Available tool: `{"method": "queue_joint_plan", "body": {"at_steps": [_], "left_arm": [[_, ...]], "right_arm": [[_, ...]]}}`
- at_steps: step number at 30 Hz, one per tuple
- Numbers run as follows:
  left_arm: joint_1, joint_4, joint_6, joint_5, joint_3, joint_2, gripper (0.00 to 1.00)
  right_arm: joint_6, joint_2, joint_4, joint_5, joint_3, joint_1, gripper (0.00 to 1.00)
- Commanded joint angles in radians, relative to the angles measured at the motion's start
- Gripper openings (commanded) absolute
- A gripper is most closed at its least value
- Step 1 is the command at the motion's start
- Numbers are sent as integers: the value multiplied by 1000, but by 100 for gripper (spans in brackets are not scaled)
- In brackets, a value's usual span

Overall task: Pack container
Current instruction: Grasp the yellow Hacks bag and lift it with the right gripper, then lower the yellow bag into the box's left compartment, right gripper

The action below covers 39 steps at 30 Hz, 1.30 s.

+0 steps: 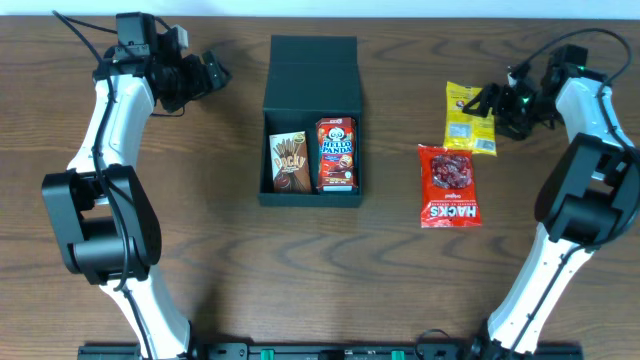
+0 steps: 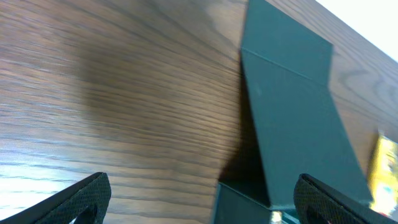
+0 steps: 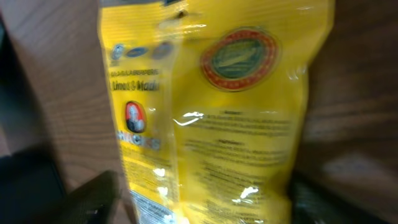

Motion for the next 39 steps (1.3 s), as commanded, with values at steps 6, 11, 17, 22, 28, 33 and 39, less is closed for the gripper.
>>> {"method": "queue_joint_plan", "body": {"at_steps": [6, 11, 17, 22, 28, 33, 39], "left_arm": [[2, 5, 7, 127, -9, 0, 95], [-1, 5, 8, 129, -10, 0, 95], [-1, 5, 8, 130, -10, 0, 95], [-1, 5, 11, 126, -10, 0, 95], [16, 5, 10, 123, -10, 0, 95], [55, 8, 6, 127, -10, 0, 95], [101, 3, 7, 171, -10, 0, 95]], "right_arm": [[18, 19, 7, -31, -31, 30, 27], [40, 18, 25, -107, -22, 31, 1], [40, 7, -47, -270, 123, 47, 2], [40, -37, -200, -270, 296, 129, 2], [189, -138, -247, -270, 359, 302, 2], [238, -160, -297, -269, 358, 463, 2], [297, -159, -314, -223, 343, 627, 2]]}}
